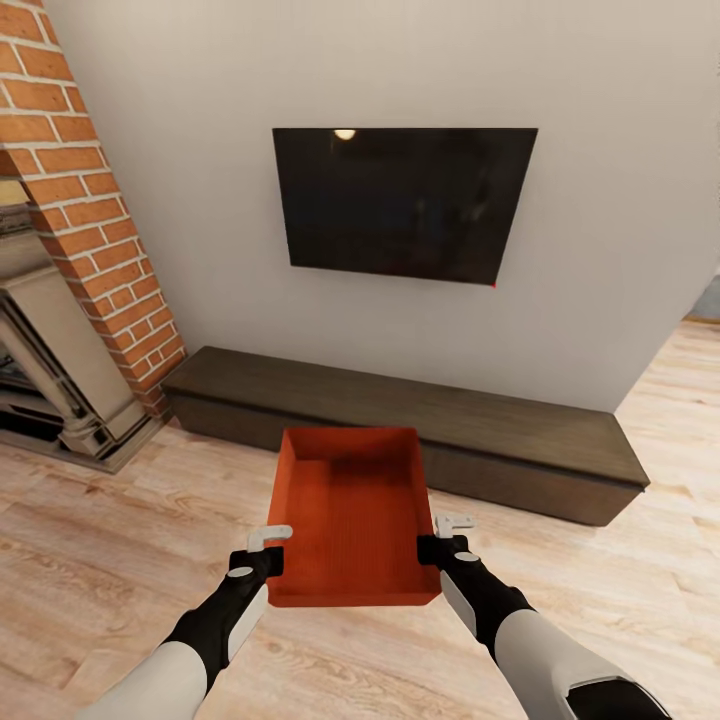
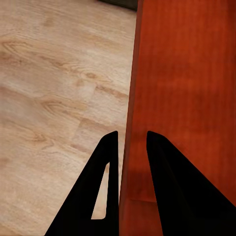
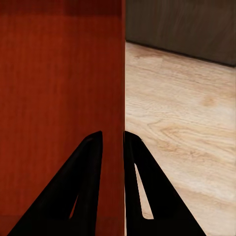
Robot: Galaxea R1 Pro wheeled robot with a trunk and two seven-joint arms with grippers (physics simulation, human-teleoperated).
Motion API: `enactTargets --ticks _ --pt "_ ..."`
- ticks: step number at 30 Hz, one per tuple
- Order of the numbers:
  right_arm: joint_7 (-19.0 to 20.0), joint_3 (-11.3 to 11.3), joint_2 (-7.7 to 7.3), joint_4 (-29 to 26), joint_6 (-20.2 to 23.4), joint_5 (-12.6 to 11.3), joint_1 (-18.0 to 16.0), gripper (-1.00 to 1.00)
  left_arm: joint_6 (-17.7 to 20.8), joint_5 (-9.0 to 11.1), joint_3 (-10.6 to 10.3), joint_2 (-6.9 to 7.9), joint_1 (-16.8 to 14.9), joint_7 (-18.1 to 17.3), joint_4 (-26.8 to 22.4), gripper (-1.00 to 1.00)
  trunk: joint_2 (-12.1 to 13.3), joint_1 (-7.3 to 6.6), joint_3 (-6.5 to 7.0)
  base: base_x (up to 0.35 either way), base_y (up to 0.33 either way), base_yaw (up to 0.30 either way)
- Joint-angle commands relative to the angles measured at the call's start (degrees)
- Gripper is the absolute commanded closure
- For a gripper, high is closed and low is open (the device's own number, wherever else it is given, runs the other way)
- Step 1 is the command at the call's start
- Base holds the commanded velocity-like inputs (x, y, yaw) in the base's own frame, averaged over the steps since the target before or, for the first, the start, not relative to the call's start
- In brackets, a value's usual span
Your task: Move the two storage containers from the living room to the garage. In the garage, place one container on the floor and stack the other container on top of it (either order is fine).
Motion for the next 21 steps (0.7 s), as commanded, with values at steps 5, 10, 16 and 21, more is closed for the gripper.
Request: enactTargets --ticks 5,10,16,21 --pt "-0.4 0.2 -0.08 -0.3 0.3 0.5 -0.1 1.0 0.4 0.6 -0.5 0.51 0.0 0.9 0.1 1.0 -0.1 0.03 0.37 0.0 0.0 0.0" --pt "-0.4 0.2 -0.08 -0.3 0.3 0.5 -0.1 1.0 0.3 0.6 -0.5 0.49 0.0 0.9 0.1 1.0 -0.1 0.03 0.83 0.0 0.0 0.0" --pt "-0.4 0.2 -0.08 -0.3 0.3 0.5 -0.1 1.0 0.3 0.6 -0.5 0.5 0.0 0.9 0.1 1.0 -0.1 0.03 1.39 0.0 0.0 0.0" --pt "-0.3 0.2 -0.08 -0.3 0.3 0.5 -0.1 1.0 0.3 0.6 -0.5 0.52 0.0 0.9 0.1 1.0 -0.1 0.03 1.86 0.0 0.0 0.0"
